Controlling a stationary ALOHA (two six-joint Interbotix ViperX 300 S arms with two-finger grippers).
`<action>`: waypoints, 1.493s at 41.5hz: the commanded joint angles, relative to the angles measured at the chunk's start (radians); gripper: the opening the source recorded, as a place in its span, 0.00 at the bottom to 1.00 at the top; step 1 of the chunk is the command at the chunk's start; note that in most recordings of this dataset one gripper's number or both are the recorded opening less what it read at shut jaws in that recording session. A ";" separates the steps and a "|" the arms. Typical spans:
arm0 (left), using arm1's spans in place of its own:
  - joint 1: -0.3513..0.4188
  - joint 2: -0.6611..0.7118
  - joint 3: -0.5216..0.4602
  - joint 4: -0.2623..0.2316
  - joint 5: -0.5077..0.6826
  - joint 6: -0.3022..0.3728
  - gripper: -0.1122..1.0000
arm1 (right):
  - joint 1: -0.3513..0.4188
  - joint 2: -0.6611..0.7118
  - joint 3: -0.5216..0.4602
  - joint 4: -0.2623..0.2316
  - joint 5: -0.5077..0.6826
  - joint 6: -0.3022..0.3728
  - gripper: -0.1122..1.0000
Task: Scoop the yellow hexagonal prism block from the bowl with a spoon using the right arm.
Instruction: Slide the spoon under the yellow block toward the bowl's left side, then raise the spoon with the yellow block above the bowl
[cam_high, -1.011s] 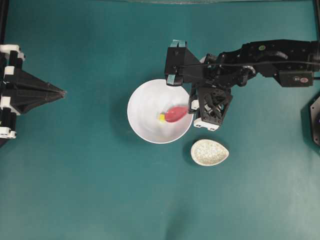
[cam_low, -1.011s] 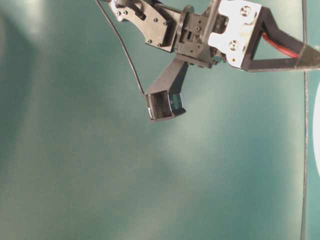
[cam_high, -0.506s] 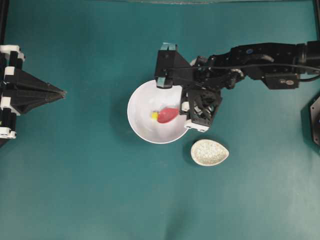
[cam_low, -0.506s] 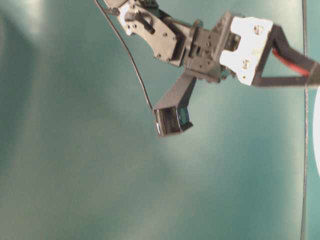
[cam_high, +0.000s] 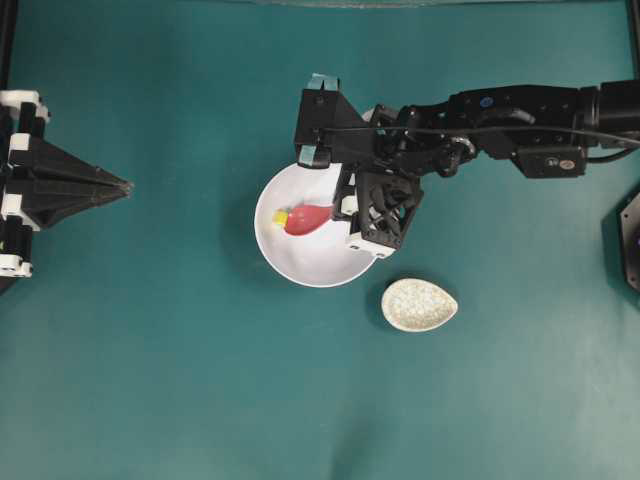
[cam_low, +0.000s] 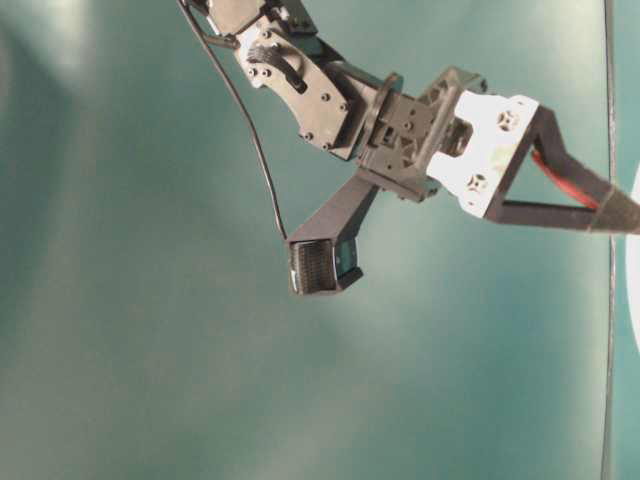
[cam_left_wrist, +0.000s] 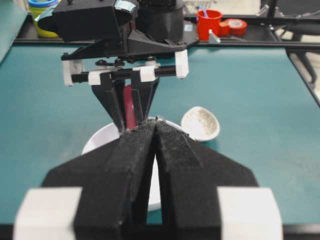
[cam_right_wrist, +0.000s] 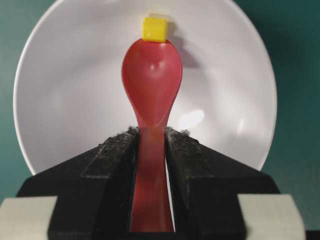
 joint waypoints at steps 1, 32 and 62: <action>0.000 0.005 -0.017 0.002 -0.005 0.000 0.11 | 0.003 -0.015 -0.020 0.005 -0.023 0.002 0.32; 0.002 0.005 -0.017 0.003 -0.005 0.000 0.11 | 0.025 -0.063 0.003 0.006 -0.120 0.002 0.32; 0.000 0.006 -0.017 0.002 -0.005 -0.002 0.11 | 0.112 -0.407 0.296 0.005 -0.603 0.012 0.32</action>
